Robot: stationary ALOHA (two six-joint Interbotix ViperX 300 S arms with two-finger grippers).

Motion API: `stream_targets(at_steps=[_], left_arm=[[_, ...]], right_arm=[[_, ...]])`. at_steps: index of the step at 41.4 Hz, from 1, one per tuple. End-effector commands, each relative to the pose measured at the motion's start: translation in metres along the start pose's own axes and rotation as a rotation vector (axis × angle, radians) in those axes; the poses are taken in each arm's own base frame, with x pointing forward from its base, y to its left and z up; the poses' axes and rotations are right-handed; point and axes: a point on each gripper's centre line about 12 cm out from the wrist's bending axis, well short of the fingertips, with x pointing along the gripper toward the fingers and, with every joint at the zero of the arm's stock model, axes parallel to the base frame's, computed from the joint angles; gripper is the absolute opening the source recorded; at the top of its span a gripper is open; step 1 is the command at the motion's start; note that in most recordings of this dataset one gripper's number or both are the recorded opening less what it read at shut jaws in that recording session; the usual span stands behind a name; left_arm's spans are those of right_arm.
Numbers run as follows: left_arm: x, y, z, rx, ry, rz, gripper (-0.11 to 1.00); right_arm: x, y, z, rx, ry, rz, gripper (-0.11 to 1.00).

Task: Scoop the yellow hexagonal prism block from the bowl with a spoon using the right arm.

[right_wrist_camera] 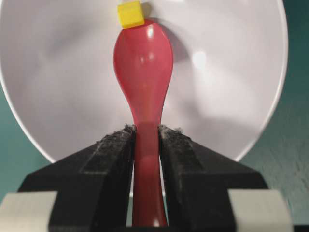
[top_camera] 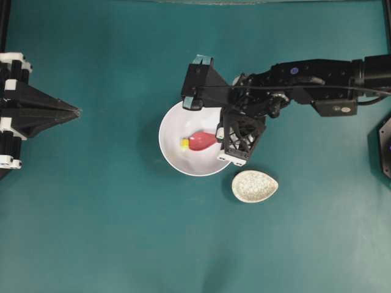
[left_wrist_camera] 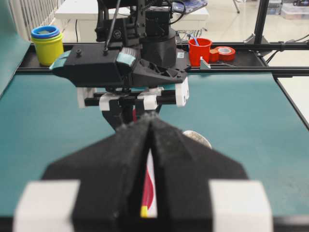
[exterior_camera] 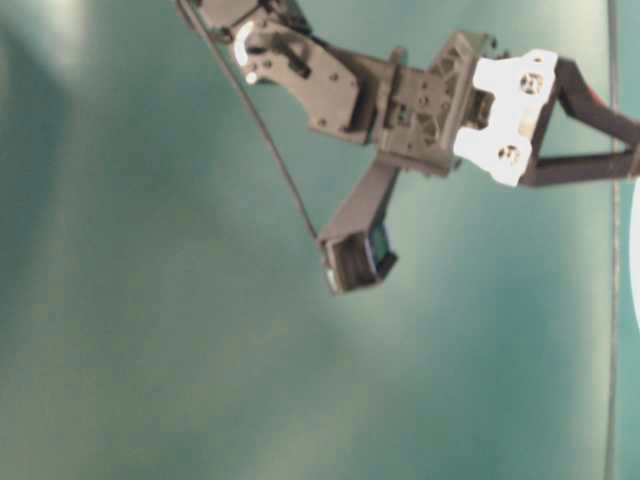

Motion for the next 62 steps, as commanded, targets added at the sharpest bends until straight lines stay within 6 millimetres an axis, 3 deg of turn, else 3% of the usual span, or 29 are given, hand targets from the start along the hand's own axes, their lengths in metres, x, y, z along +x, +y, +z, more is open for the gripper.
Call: stream_targets(at_steps=[1,22,39,49,62], left_arm=[[0.002,0.000,0.006,0.003,-0.021,0.001,0.00],[0.002,0.000,0.006,0.005,-0.021,-0.001,0.00],[0.002,0.000,0.006,0.003,-0.021,-0.001,0.00],[0.002,0.000,0.007,0.003,-0.023,0.001,0.00],[0.002,0.000,0.007,0.002,-0.025,0.000,0.00]], right_arm=[[-0.011,0.005,0.016,-0.010,-0.073,0.010,0.22],[-0.021,0.008,0.038,-0.012,-0.214,0.016,0.22],[-0.067,0.015,0.041,-0.026,-0.317,0.035,0.22],[-0.102,0.017,0.031,-0.031,-0.443,0.045,0.22],[-0.142,0.012,-0.009,-0.028,-0.637,0.054,0.22]])
